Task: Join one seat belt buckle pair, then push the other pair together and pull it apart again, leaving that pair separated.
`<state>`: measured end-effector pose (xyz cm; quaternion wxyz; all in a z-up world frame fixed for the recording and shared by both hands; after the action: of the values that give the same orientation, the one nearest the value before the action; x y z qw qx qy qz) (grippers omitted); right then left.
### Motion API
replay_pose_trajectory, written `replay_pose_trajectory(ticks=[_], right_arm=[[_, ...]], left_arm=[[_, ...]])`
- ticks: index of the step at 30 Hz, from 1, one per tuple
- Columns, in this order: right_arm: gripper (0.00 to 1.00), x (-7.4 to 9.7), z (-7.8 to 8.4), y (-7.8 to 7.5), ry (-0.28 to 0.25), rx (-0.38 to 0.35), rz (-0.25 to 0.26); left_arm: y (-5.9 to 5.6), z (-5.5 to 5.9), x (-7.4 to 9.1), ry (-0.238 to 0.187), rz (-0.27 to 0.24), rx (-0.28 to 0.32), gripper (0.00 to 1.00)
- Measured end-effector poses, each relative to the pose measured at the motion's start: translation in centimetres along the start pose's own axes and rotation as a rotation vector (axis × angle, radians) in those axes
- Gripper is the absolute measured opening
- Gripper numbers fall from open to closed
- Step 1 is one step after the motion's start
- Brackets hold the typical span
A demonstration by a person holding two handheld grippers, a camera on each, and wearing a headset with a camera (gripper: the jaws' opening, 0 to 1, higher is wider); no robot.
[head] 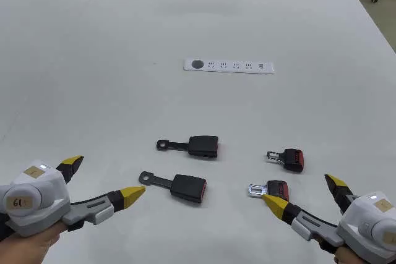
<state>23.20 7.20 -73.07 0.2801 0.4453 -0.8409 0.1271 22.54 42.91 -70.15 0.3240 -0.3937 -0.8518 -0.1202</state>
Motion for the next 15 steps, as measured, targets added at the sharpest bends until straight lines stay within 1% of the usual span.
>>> replay_pose_trajectory(ticks=[2,3,7,10,12,15], right_arm=[[0.98,-0.01,0.04,0.02,-0.008,-0.01,0.008],[0.98,-0.04,0.1,0.03,-0.008,-0.019,0.012],[0.98,-0.12,0.18,0.04,-0.024,-0.062,0.031],[0.97,-0.22,0.45,-0.01,-0.027,-0.085,0.04],[0.97,-0.23,0.46,0.01,-0.03,-0.095,0.042],[0.97,-0.2,0.45,0.03,-0.032,-0.094,0.043]], left_arm=[[0.18,0.12,0.16,-0.011,-0.016,0.017,1.0],[0.32,0.26,0.32,-0.02,-0.027,0.035,1.0],[0.48,0.64,0.63,-0.039,-0.052,0.074,1.0],[0.73,0.66,0.76,-0.058,-0.074,0.104,1.0],[0.79,0.6,0.76,-0.067,-0.079,0.114,1.0],[0.78,0.61,0.73,-0.069,-0.087,0.117,1.0]])
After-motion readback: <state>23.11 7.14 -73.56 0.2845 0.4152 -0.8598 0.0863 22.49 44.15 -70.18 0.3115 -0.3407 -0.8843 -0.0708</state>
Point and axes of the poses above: the centre of the closed fingertips' face, and the gripper's own axes: x roughly backward along the fingers, y roughly to its left, z roughly out of its underside, the point moved 7 cm from there along x, roughly backward along the fingers, and after that the axes turned 8 degrees about y, right-handed, at the moved point
